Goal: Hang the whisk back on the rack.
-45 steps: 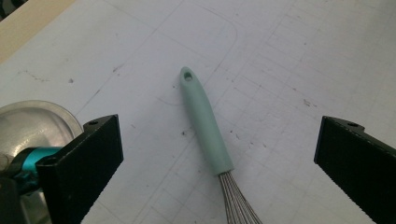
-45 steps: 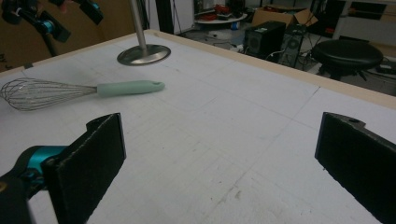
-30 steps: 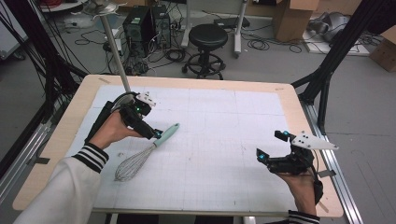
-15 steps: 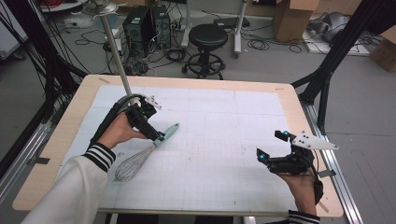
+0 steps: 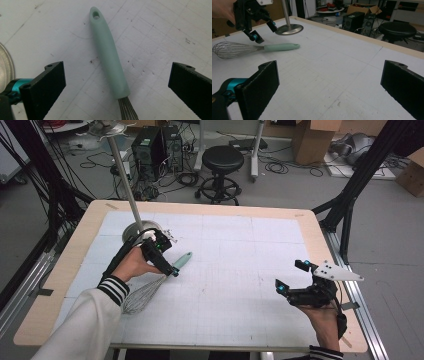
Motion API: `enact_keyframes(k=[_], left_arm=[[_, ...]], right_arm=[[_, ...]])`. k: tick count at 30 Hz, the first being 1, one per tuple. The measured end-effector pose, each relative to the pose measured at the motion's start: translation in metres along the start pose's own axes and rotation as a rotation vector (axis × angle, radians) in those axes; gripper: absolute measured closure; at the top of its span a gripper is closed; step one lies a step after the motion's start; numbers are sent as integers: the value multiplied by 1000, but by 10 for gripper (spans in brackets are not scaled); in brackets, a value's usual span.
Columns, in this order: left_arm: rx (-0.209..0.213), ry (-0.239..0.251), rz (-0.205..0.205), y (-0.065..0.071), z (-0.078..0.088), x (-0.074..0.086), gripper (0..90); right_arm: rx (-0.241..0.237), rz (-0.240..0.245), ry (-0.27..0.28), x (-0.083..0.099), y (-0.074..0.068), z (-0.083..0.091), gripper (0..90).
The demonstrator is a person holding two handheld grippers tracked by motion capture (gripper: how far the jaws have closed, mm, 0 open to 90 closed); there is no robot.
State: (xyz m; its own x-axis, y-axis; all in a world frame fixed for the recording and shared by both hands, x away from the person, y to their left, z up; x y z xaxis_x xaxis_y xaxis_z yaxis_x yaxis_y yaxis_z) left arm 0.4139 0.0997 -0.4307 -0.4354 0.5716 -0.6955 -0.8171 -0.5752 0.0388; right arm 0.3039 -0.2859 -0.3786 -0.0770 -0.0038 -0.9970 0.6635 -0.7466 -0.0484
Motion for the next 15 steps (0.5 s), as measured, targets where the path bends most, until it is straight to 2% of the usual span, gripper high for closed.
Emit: enact_keyframes(k=[15], left_arm=[[23, -85, 30, 1, -16, 11, 37]], right_arm=[[0, -2, 4, 0, 0, 1, 7]])
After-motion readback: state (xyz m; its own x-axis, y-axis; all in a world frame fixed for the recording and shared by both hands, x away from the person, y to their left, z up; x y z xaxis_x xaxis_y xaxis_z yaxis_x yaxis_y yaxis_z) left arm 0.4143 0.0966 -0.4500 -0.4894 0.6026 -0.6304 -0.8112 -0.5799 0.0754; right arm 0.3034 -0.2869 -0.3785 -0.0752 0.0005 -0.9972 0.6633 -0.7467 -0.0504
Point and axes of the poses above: each handheld gripper's, and its own axes: z roughly backward along the jaws, x roughly out of its underside, y roughly to its right, the point moved 6 cm from there along -z, roughly forward along the jaws, and after that the axes turned 15 degrees about y, right-handed, at the moved point
